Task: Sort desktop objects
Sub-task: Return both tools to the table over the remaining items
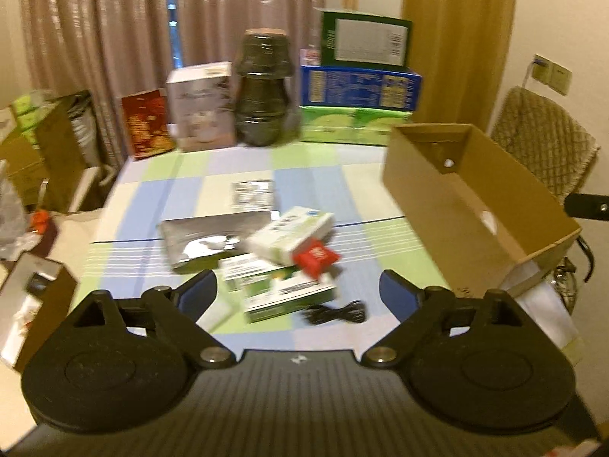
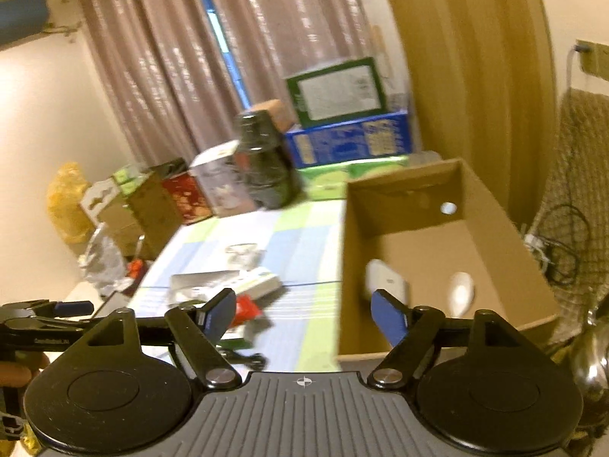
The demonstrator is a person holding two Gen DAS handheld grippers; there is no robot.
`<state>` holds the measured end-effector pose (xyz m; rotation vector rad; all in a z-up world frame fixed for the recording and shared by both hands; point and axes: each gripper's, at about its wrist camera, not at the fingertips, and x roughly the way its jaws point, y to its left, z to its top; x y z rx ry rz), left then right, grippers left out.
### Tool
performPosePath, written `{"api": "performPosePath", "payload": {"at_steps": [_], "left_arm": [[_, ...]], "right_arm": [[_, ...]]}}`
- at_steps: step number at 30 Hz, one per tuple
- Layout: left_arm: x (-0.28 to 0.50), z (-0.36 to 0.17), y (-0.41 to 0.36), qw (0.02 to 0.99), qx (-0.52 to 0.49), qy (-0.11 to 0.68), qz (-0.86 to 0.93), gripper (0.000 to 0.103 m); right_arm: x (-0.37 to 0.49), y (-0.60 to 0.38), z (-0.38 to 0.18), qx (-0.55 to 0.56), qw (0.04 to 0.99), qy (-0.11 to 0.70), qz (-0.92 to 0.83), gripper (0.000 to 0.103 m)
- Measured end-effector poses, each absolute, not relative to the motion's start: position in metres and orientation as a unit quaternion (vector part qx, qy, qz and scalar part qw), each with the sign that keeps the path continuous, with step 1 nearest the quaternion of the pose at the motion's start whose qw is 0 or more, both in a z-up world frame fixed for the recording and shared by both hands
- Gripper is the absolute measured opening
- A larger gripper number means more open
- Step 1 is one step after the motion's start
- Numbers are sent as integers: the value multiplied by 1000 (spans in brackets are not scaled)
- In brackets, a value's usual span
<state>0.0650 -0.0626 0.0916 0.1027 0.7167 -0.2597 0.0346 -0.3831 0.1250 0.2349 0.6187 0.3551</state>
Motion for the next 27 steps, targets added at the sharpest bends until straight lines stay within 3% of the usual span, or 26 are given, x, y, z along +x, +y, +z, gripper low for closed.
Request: {"api": "performPosePath", "payload": {"at_steps": [10, 16, 27], "left_arm": [[34, 108, -9, 929, 73, 348, -98, 102], [38, 94, 9, 923, 83, 359, -109, 102], [71, 63, 30, 916, 90, 363, -145, 102]], "right_arm": [[26, -330, 125, 59, 918, 311, 240, 89], [38, -304, 108, 21, 907, 338, 252, 89], [56, -249, 65, -149, 880, 342, 294, 89]]}}
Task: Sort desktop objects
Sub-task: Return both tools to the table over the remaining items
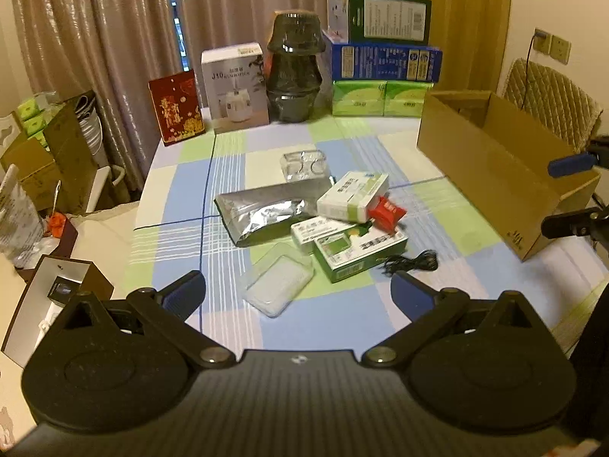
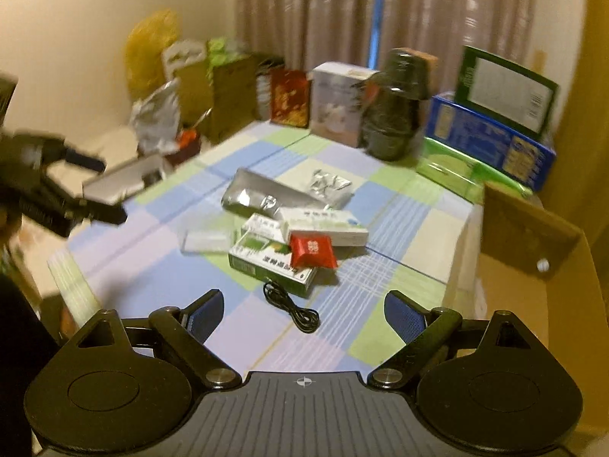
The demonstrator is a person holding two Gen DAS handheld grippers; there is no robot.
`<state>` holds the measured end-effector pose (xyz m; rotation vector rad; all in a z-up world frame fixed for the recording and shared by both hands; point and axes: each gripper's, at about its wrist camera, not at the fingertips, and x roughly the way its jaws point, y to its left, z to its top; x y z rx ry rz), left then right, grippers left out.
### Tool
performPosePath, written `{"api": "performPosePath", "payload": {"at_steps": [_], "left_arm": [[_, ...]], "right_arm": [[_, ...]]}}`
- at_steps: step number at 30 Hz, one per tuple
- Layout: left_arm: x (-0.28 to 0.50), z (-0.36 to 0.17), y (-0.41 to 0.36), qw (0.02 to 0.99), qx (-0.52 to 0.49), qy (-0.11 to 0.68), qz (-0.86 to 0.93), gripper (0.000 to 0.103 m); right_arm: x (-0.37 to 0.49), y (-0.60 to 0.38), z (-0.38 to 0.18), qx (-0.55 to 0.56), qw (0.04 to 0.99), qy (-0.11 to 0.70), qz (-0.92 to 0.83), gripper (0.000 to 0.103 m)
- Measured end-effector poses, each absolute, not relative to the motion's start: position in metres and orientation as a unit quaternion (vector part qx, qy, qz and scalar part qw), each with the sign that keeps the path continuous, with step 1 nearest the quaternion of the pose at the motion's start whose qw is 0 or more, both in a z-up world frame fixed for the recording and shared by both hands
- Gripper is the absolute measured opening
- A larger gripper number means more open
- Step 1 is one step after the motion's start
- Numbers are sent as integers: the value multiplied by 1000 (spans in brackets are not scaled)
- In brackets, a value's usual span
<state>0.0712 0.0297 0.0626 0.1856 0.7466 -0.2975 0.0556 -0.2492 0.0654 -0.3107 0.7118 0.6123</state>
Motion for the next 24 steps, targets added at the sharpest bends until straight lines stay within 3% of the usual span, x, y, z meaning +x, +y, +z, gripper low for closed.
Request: {"api": "performPosePath", "payload": {"at_steps": [5, 14, 24], "left_arm": [[89, 39, 37, 907, 103, 384, -140, 102], [111, 2, 45, 903, 126, 387, -137, 102], [150, -43, 24, 892, 172, 373, -186, 102]], "right_arm": [[71, -222, 31, -194, 861, 339, 326, 87], [110, -198, -27, -228, 838, 355, 345, 74], [140, -193, -67, -256, 828, 365, 340, 48]]}}
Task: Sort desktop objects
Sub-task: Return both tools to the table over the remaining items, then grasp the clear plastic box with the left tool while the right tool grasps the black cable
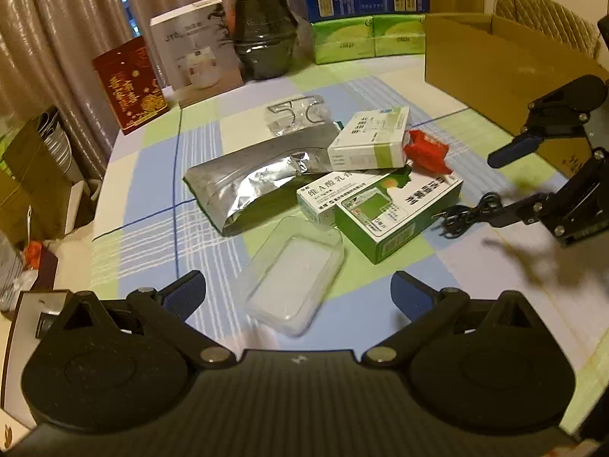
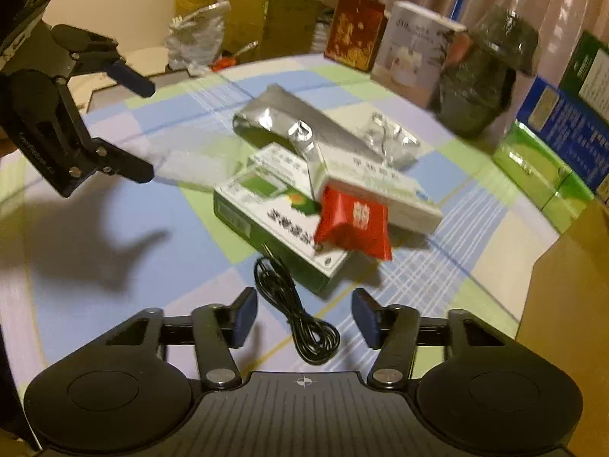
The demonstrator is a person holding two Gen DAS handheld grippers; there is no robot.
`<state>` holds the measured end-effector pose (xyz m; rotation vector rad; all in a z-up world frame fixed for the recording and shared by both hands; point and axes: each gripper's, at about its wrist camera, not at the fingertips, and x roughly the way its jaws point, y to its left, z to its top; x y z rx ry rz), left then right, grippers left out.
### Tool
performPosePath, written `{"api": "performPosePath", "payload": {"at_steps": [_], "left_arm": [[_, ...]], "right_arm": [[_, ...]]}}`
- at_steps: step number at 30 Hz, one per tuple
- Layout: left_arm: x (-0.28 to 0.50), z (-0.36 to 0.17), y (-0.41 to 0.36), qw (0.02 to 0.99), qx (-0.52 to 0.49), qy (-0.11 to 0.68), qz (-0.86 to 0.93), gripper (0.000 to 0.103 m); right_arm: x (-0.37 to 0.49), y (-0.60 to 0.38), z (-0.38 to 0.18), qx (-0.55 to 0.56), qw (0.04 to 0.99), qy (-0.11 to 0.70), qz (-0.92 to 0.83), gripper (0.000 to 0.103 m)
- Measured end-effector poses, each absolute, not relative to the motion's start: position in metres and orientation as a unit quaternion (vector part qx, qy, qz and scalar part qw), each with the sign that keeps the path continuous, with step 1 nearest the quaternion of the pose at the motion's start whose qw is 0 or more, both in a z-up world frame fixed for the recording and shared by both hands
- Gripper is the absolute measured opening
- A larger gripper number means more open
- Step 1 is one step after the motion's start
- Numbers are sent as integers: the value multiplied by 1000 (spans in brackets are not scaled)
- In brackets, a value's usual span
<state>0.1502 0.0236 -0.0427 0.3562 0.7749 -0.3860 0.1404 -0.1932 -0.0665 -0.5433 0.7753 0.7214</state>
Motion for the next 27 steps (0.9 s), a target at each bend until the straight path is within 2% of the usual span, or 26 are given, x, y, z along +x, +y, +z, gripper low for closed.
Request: {"api": "performPosePath", "payload": {"at_steps": [9, 14, 16, 21, 26, 27], "left_arm": [[176, -65, 24, 880, 190, 390, -194, 101], [187, -76, 35, 873, 189, 404, -195, 100], [192, -77, 40, 874, 169, 409, -200, 96], [194, -74, 40, 878, 154, 402, -210, 93], [194, -76, 38, 874, 142, 408, -223, 81], [194, -77, 38, 872, 144, 411, -224, 76]], "right_arm": [[148, -189, -83, -274, 807, 365, 375, 36], [154, -188, -88, -260, 804, 371, 386, 33], [158, -188, -87, -242, 805, 386, 381, 19], [160, -187, -83, -227, 805, 402, 373, 16], [155, -185, -80, -202, 799, 425, 375, 10], [155, -185, -80, -195, 798, 430, 375, 10]]}}
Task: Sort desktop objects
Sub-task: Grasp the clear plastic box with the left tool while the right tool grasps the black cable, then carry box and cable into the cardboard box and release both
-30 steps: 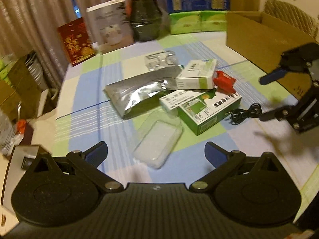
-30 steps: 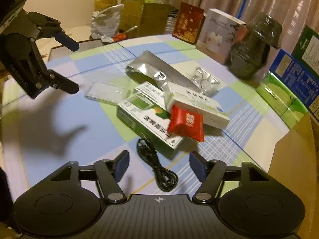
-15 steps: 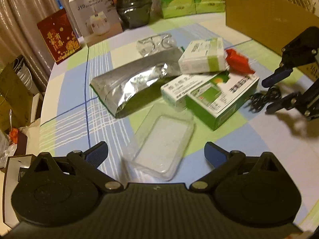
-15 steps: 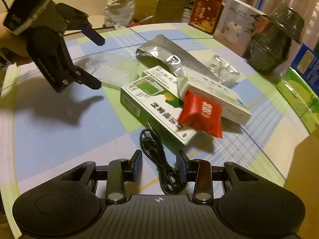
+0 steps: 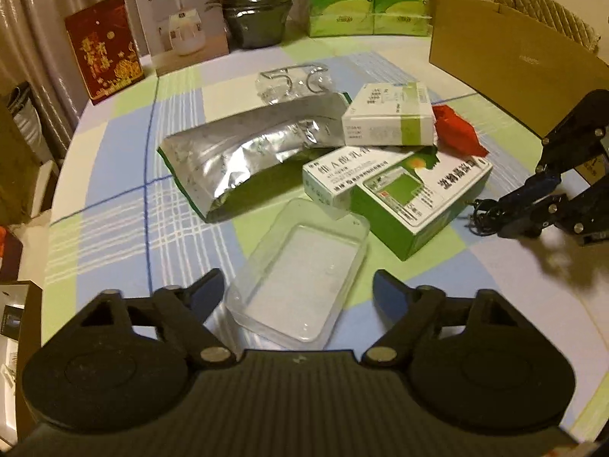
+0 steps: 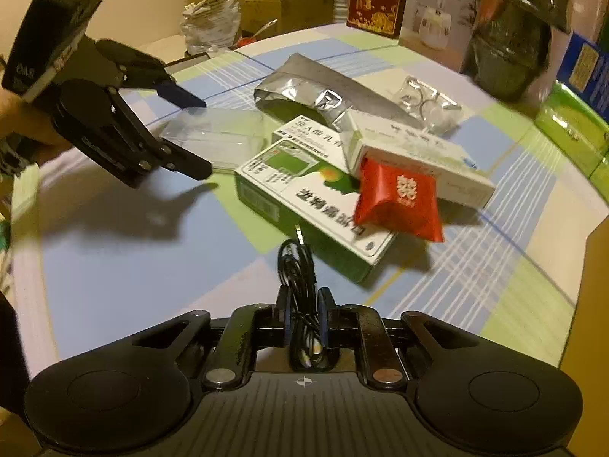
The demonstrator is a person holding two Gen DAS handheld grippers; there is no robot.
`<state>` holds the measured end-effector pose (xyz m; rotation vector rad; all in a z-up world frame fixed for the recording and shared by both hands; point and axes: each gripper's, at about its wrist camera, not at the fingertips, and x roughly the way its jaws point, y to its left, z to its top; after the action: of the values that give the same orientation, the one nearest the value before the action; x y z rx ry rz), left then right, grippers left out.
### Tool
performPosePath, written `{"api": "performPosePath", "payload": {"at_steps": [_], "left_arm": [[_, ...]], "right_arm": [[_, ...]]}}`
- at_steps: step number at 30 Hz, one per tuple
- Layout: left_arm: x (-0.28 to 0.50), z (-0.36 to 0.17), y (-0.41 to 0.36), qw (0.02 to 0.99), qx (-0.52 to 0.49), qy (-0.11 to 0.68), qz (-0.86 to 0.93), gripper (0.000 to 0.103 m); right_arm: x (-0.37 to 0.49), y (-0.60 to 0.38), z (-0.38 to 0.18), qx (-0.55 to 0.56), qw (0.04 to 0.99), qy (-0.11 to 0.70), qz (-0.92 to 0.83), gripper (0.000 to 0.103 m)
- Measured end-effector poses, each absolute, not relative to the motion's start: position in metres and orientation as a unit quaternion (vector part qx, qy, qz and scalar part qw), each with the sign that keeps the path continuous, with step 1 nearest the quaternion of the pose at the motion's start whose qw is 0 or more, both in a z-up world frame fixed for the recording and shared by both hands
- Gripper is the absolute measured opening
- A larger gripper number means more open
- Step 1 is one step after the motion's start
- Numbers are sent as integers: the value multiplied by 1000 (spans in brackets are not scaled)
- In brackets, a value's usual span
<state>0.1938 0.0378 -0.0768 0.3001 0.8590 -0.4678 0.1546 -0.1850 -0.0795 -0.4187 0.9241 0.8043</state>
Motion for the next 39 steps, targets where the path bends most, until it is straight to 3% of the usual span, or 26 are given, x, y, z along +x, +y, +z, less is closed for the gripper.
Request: {"api": "performPosePath", "payload": {"at_steps": [5, 19, 23, 27, 39], "left_arm": [[190, -74, 36, 864, 141, 424, -234, 56], [193, -81, 20, 871, 137, 423, -208, 63], [194, -81, 21, 873, 123, 426, -203, 63], [195, -80, 20, 872, 109, 432, -200, 54], [184, -62, 22, 874, 92, 450, -161, 53]], "right_arm": [[156, -186, -78, -180, 798, 441, 370, 10], [151, -180, -83, -201, 804, 422, 368, 12], [153, -181, -83, -190, 804, 429, 365, 12], [151, -178, -80, -199, 803, 429, 363, 10], [147, -184, -40, -151, 831, 415, 338, 10]]}}
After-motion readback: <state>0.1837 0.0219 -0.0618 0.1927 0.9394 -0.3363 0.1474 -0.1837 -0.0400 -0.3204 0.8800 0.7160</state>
